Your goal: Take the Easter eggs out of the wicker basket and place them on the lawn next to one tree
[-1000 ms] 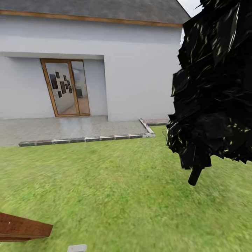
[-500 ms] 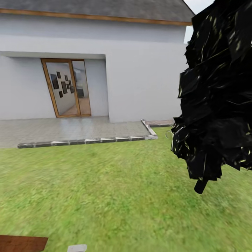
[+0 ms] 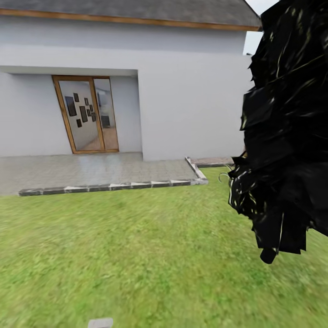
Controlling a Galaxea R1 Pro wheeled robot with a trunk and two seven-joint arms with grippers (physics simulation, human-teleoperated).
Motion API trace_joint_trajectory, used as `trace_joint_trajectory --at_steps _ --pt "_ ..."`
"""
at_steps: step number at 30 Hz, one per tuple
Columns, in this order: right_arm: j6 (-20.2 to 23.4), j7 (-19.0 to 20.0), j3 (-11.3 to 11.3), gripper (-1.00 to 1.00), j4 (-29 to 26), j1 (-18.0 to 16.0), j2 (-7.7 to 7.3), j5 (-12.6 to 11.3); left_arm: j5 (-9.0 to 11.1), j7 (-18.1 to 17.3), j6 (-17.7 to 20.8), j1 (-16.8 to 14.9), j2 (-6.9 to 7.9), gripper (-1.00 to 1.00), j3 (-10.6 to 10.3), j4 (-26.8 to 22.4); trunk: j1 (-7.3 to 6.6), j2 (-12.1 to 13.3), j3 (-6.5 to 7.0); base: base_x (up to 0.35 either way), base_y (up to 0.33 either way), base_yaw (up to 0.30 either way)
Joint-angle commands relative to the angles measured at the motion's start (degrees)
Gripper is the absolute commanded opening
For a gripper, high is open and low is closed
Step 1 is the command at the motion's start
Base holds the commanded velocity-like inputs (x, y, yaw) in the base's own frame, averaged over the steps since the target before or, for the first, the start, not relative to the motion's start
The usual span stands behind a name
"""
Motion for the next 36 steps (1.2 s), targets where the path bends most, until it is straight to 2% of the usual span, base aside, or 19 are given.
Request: trace_joint_trajectory --at_steps 1,14,36 --pt "-0.34 -0.05 0.03 1.00 0.04 -0.02 0.01 -0.57 -0.02 0.18 -0.21 -0.03 -0.02 1.00 0.00 0.07 0.05 -0.03 -0.02 0.327 0.000 0.106" --pt "-0.34 -0.13 0.03 1.00 0.03 -0.06 0.01 -0.57 -0.05 0.18 -0.20 -0.03 -0.02 1.00 0.00 0.07 0.05 -0.03 -0.03 0.327 0.000 0.137" --pt "-0.30 -0.14 0.03 1.00 0.04 -0.08 0.01 -0.57 -0.05 0.18 -0.19 -0.03 -0.08 1.00 0.00 0.07 0.05 -0.03 -0.70 0.327 0.000 0.192"
